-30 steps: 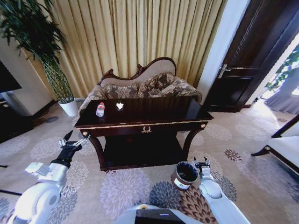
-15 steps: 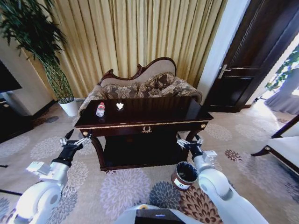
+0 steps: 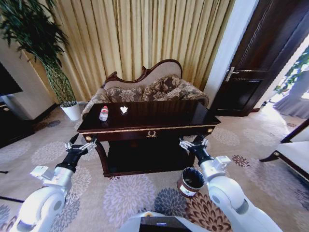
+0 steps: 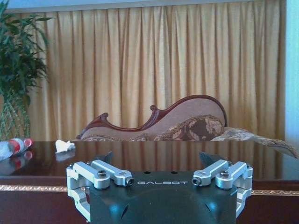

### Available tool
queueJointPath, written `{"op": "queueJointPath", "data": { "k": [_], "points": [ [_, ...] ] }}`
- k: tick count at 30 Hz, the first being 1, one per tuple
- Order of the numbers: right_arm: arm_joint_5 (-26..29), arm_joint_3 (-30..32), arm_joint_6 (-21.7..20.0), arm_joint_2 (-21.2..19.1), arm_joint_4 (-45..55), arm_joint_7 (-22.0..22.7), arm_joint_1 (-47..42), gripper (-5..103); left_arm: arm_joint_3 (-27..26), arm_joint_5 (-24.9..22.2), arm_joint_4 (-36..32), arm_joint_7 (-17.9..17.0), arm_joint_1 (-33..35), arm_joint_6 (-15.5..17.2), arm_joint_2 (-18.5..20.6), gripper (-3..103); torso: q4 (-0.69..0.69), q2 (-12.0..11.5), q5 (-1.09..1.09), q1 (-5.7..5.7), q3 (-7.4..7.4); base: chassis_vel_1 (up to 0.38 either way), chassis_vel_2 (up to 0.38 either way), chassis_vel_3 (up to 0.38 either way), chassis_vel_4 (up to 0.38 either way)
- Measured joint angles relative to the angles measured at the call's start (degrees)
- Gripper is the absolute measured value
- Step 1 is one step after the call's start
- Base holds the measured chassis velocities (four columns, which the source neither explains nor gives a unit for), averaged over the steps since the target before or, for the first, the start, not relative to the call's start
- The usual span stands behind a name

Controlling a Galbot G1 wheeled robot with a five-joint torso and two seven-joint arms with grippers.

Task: Move to the front of the table and place the trash on the table into the trash bin.

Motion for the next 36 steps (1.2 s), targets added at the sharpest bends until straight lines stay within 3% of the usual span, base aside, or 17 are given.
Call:
{"op": "queueJointPath", "data": {
  "k": [18, 36],
  "points": [
    [0.8, -0.8, 0.3, -0.7, -1.1, 0.7, 1.7, 100, 0.2, 0.4, 0.3, -0.2, -0.3, 0.6, -0.2, 100, 0.01, 0.0, 0.0, 0.0, 0.01, -0.038, 0.035, 0.038, -0.032],
    [1.2, -2.4, 0.0, -2.0, -1.5, 1.1, 3.4, 100, -0.8, 4.7, -1.2, -1.2, 0.3, 2.5, 0.5, 100, 0.01, 0.0, 0.0, 0.0, 0.01, -0.037, 0.04, 0.042, -0.036]
  ]
}}
